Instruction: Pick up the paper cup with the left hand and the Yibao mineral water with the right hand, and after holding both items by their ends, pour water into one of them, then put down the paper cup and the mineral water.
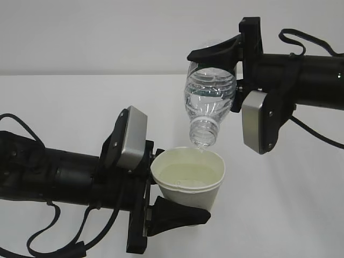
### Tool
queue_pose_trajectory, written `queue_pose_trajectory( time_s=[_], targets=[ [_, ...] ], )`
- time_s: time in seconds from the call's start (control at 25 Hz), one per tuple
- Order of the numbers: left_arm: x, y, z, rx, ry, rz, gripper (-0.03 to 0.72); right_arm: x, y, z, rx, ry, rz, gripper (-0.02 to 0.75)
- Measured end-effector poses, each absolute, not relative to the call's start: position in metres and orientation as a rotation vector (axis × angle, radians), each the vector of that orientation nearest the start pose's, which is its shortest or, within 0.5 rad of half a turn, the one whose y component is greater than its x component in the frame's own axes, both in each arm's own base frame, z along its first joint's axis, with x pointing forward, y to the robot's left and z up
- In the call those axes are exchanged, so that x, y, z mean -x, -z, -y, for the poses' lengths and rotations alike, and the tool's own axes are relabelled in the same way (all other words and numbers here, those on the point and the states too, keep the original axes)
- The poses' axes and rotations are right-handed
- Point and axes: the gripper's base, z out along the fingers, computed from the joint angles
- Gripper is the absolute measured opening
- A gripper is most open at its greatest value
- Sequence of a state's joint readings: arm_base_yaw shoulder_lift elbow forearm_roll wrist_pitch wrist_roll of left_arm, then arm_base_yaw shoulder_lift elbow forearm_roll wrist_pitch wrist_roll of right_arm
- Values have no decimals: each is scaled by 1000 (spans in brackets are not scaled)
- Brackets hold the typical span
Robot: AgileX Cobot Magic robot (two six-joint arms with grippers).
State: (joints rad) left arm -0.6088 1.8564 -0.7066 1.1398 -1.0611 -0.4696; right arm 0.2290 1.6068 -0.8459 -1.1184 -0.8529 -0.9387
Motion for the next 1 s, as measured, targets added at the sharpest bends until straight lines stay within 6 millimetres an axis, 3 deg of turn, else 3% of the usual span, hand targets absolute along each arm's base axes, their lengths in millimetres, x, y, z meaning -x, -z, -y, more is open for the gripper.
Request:
queue_pose_trajectory(
  time_s=[1.0],
  targets=[
    [-213, -153, 236, -1366, 1072, -1399, 429, -301, -251, -134, 1697, 500, -425, 433]
  ],
)
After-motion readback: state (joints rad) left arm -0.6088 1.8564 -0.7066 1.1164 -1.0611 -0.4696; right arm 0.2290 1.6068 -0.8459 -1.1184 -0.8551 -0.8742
